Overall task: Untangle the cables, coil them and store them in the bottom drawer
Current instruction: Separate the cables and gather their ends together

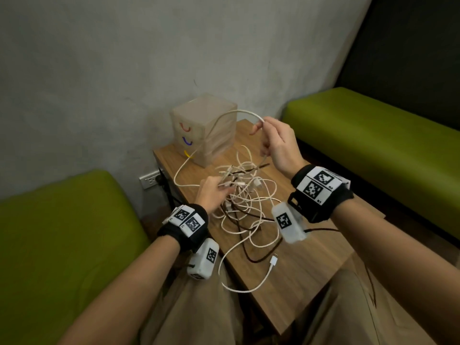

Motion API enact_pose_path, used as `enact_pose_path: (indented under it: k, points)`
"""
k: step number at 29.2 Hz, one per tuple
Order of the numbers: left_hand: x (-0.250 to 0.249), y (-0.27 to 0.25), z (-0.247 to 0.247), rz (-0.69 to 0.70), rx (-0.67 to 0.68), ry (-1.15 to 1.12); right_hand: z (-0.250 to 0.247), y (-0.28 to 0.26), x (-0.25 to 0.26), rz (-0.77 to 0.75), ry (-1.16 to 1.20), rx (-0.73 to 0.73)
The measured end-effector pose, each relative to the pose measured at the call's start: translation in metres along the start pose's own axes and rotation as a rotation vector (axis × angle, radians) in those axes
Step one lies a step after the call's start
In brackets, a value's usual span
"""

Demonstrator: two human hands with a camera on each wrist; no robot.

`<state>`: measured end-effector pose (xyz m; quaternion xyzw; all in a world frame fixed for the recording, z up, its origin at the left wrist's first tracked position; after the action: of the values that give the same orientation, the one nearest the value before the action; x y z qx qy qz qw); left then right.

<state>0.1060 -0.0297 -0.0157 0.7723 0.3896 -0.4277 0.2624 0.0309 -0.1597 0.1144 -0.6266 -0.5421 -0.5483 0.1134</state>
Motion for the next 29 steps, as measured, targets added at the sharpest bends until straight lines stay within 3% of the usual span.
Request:
enact_pose_path:
  k: [2,6,9,11,13,15,17,18,19,23,27,29]
  points:
    - [-0.013,0.0,-0.003,0.072,-0.016,-0.085,0.001,0.0,0.01,-0.046,0.06,-0.085]
    - [-0.011,-0.007,-0.026,0.114,-0.208,-0.27,-0.013,0.009,0.022,-0.101,0.117,-0.24]
    - [-0.02,-0.008,-0.028,0.101,0.004,-0.262,-0.007,0.011,0.016,0.0,0.159,-0.126]
    - [-0.022,-0.004,-0.033,0.045,0.154,-0.381,0.002,0.006,0.014,0.017,0.11,-0.05]
    - [-0.02,0.0,-0.05,0.019,0.107,-0.534,0.011,-0.001,0.013,-0.015,0.069,-0.011]
    - [-0.023,0.002,-0.061,0.083,0.033,-0.384,0.029,-0.006,0.013,-0.039,0.039,0.087]
    - [-0.035,-0.001,-0.051,0.112,0.167,-0.064,0.055,-0.01,0.01,-0.079,-0.163,0.253]
    - [-0.036,-0.001,-0.042,0.08,0.249,-0.008,0.068,-0.011,0.007,-0.108,-0.284,0.338]
    - [-0.035,0.0,-0.038,0.054,0.279,-0.026,0.077,-0.012,0.003,-0.137,-0.373,0.396]
    - [-0.023,0.011,-0.043,-0.054,0.14,-0.363,0.08,-0.017,-0.018,-0.127,-0.441,0.475]
    - [-0.024,0.004,-0.03,-0.12,0.345,-0.449,0.07,-0.02,-0.038,-0.049,-0.516,0.456]
    - [-0.025,0.005,-0.028,-0.12,0.364,-0.442,0.064,-0.017,-0.041,-0.053,-0.565,0.446]
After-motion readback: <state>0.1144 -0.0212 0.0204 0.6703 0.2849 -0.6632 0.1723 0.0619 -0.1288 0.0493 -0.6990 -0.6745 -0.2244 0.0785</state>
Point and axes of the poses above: each hand's wrist, its own y-axis towards the middle knuckle, its own z-axis out of the palm, x = y × z, the point moved 6 cm from there along y, towards the middle knuckle, and after that the axes turned 6 degrees about -y, right-handed, at the moved point
